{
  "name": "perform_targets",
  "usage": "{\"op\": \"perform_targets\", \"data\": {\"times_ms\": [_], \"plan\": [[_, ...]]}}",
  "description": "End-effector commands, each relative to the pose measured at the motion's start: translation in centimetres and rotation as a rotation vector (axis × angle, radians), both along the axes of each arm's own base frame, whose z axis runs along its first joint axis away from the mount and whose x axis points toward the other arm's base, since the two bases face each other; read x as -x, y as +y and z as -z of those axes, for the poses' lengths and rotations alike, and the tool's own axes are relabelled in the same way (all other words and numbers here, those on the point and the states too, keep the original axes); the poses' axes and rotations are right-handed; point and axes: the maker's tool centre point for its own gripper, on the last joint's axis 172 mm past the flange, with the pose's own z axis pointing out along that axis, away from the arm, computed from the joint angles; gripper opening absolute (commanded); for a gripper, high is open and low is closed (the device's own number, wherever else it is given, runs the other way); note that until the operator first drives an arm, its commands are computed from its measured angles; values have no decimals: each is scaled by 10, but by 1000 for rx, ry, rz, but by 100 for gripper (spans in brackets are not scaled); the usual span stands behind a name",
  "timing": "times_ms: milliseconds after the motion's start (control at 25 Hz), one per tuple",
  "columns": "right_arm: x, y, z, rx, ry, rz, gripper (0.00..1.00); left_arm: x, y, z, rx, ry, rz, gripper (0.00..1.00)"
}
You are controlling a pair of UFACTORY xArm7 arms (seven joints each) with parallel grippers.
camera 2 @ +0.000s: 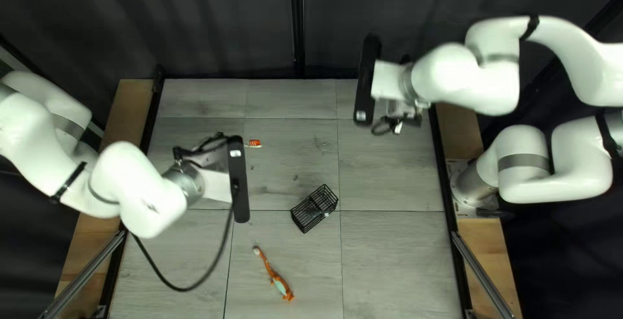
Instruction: Pick up toothbrushes and insert them into a toothbrush holder
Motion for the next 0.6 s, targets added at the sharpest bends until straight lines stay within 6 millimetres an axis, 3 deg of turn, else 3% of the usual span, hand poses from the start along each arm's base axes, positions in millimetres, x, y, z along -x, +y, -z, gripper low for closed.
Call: {"op": "perform_targets", "data": {"times_ms": [40,200,480,600], "plan": [[5,16,-3,112,59,-110,100,-7,1,-10,204,-33,-20,0],[5,16,-3,112,59,-110,100,-8,-4,-14,315,-22,-6,0],[5,16,-3,112,59,-110,100,-8,-4,-14,315,-22,-6,0],[2,26,0,151,34,-216,100,-8,-4,-14,315,-22,-6,0]]}}
